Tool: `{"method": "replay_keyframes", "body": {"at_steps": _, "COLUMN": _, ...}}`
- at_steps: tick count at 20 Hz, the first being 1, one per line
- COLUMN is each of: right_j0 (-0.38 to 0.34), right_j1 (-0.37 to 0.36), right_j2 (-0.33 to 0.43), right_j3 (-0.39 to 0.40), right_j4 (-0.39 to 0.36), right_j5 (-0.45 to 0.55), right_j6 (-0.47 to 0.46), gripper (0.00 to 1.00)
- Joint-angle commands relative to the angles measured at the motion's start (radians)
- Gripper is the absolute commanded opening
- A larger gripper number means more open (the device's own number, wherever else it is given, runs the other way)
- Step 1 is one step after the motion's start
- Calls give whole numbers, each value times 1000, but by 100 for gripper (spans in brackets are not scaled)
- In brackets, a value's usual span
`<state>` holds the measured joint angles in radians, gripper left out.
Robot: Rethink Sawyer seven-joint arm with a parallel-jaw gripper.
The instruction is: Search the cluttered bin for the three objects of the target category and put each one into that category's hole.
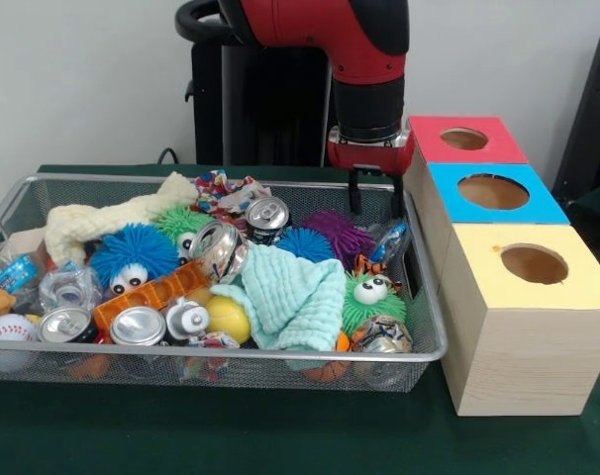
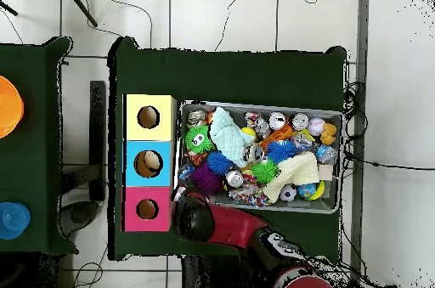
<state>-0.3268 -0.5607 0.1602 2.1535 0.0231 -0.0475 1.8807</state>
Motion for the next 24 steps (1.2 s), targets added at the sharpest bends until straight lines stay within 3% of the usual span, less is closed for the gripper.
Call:
{"method": "replay_keyframes", "body": {"at_steps": 1, "right_j0": 22, "right_j1": 56, "right_j2": 40, "right_j3": -79, "right_j4": 47, "right_j5": -78, "right_j6": 211, "gripper": 100}}
{"method": "replay_keyframes", "body": {"at_steps": 18, "right_j0": 12, "right_j1": 53, "right_j2": 45, "right_j3": -118, "right_j4": 44, "right_j5": -30, "right_j6": 172, "gripper": 100}}
{"method": "replay_keyframes", "body": {"at_steps": 20, "right_j0": -5, "right_j1": 40, "right_j2": 56, "right_j3": -131, "right_j4": 45, "right_j5": 13, "right_j6": 153, "gripper": 100}}
{"method": "replay_keyframes", "body": {"at_steps": 24, "right_j0": 42, "right_j1": 64, "right_j2": 2, "right_j3": -222, "right_j4": 54, "right_j5": 164, "right_j6": 79, "gripper": 100}}
